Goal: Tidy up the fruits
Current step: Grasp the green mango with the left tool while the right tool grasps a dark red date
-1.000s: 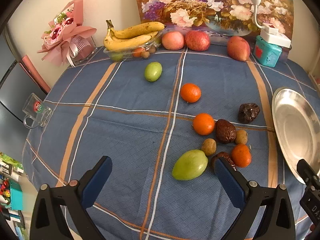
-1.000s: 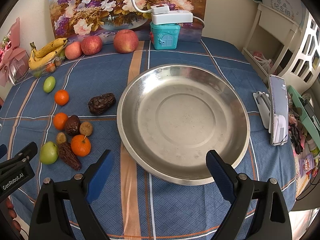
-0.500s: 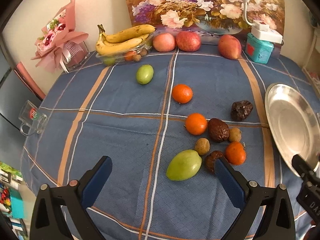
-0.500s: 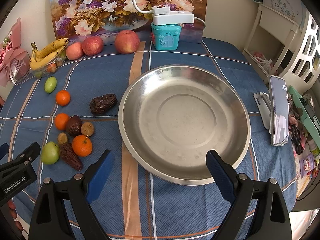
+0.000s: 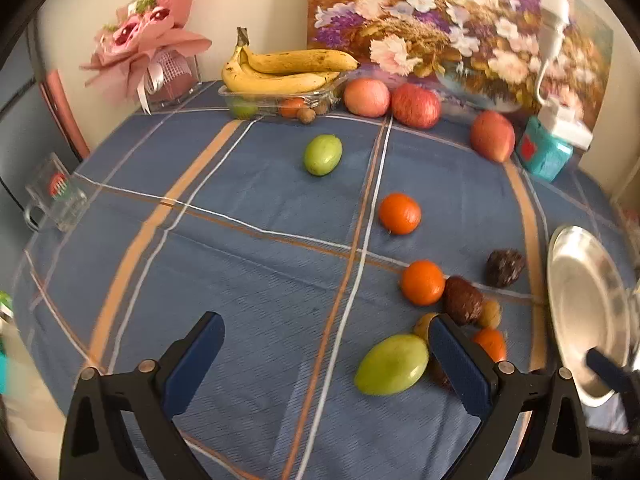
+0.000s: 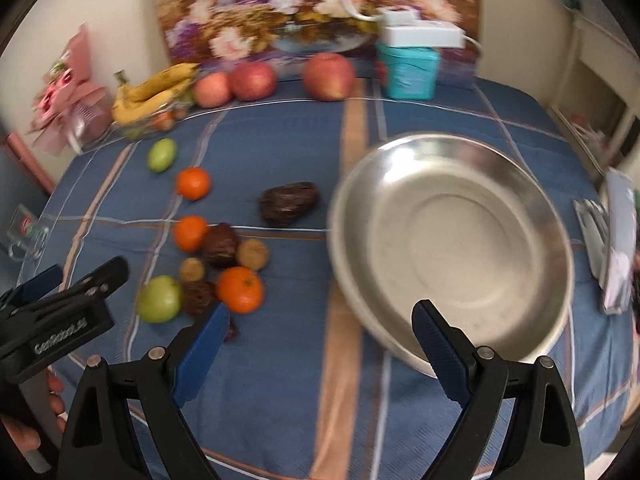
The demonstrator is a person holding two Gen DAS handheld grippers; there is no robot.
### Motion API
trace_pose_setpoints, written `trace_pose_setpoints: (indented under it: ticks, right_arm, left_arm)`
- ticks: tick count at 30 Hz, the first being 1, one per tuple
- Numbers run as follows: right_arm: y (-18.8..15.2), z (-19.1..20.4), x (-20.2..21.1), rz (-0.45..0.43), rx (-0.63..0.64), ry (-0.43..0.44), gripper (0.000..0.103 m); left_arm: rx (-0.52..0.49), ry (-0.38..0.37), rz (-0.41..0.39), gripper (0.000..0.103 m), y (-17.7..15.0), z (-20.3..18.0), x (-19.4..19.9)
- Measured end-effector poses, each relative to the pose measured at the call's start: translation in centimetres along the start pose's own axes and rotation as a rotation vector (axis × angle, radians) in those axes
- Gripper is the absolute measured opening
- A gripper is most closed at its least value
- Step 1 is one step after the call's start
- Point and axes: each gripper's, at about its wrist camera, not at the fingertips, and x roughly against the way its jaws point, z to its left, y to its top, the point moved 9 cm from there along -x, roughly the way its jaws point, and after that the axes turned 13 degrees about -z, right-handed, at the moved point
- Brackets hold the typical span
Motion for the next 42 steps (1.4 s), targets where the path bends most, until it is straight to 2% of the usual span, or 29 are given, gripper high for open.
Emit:
trace_pose_setpoints:
  ticks: [3, 8, 12, 16, 22, 27, 29, 33, 37, 39, 41, 42]
  right_arm:
    - [0.0, 1.8, -0.5, 0.0, 0.032, 0.05, 0.093]
    - [-0.5, 3.3, -2.2, 0.029, 0.01, 0.087, 0.092]
    - [-1.5, 4.5, -3.5, 0.075, -0.016, 0.132, 0.09]
    - [-2.2, 5.1, -4.3, 0.109, -0.031, 0.147, 0.08]
    - [-3.0, 6.0, -4.9, 0.139, -0.044, 0.168, 0.078]
    - [-3.9, 7.2, -5.7, 0.169, -0.008, 0.169, 0.067]
    - [-4.2, 7.5, -6.0, 0.169, 0.003, 0.161, 0.063]
    - [-4.0, 7.7, -6.3, 0.161, 0.005, 0.153, 0.062]
    - [-3.9, 7.8, -6.6, 0.158, 0.008, 0.156, 0.059]
    - [-4.0, 7.8, -6.2, 0.157, 0.008, 0.164, 0.057]
    - [-4.0, 8.0, -6.2, 0.155, 0.014, 0.171, 0.05]
    - [-4.0, 8.1, -6.2, 0.153, 0.018, 0.178, 0.048]
  left_arm:
    - [0.049, -0.054, 0.003, 0.103, 0.0, -0.4, -0.3]
    - [0.064, -0.037, 0.02, 0.103, -0.1, -0.2, -1.2]
    - [0.091, -0.102, 0.076, 0.103, -0.8, -0.8, -1.8]
    - [0.034, -0.099, 0.103, 0.103, -1.3, -1.6, -2.2]
    - [0.028, -0.095, 0.229, 0.103, -3.5, -2.1, -3.7]
    - [0.142, -0.136, 0.305, 0.101, -4.7, -1.9, -4.3]
    - [0.185, -0.158, 0.33, 0.092, -5.1, -1.9, -4.4]
    - [0.231, -0.166, 0.328, 0.088, -5.0, -1.8, -4.3]
    - [0.251, -0.174, 0.329, 0.078, -4.8, -2.0, -3.9]
    - [0.262, -0.196, 0.333, 0.07, -4.6, -2.1, -3.5]
    - [0.275, -0.223, 0.337, 0.057, -4.6, -2.5, -3.2]
    - [0.285, -0.237, 0.341, 0.053, -4.4, -2.7, -3.1]
